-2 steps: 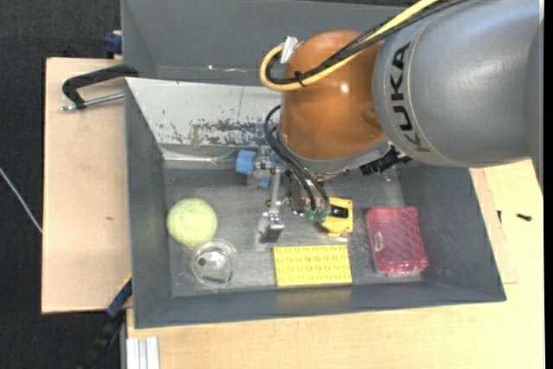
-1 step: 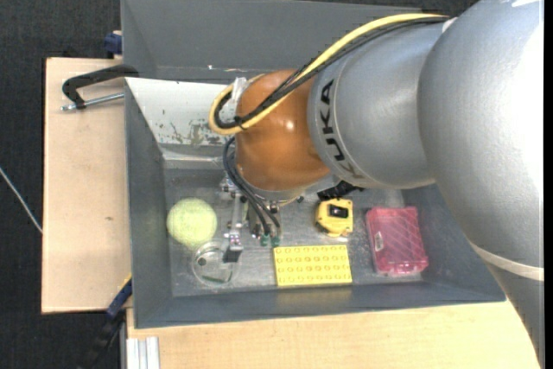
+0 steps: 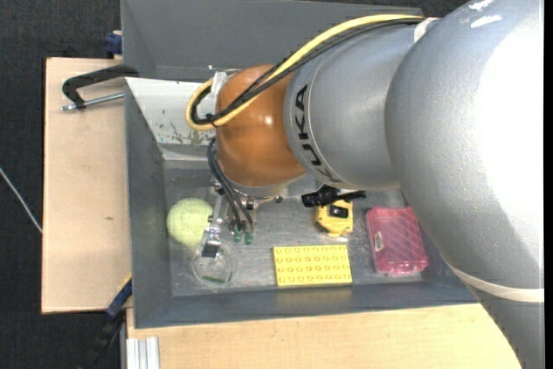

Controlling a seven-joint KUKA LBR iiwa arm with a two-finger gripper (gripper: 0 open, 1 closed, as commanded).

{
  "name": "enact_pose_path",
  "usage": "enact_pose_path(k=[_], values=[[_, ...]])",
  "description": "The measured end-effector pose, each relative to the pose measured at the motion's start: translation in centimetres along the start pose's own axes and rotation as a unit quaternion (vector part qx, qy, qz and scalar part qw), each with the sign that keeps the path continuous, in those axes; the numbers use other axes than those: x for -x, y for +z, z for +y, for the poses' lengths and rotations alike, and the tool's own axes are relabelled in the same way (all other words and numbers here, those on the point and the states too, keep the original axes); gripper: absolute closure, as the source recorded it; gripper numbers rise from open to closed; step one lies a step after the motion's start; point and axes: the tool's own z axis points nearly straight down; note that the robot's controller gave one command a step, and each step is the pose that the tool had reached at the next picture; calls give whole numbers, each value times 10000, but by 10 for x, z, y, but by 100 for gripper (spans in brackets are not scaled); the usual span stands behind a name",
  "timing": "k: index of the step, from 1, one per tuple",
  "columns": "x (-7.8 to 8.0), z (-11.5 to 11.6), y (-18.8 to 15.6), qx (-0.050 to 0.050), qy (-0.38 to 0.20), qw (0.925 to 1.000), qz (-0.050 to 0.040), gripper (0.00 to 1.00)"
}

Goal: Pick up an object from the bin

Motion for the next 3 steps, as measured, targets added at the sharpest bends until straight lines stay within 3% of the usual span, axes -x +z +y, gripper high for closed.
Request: enact_pose_path(k=[1,2,3], values=[[-15,10,-6,-2,-682,9977,0,0],[-5,16,31,4,303,9995,-4,0],[1,19,44,62,308,9995,-95,100]])
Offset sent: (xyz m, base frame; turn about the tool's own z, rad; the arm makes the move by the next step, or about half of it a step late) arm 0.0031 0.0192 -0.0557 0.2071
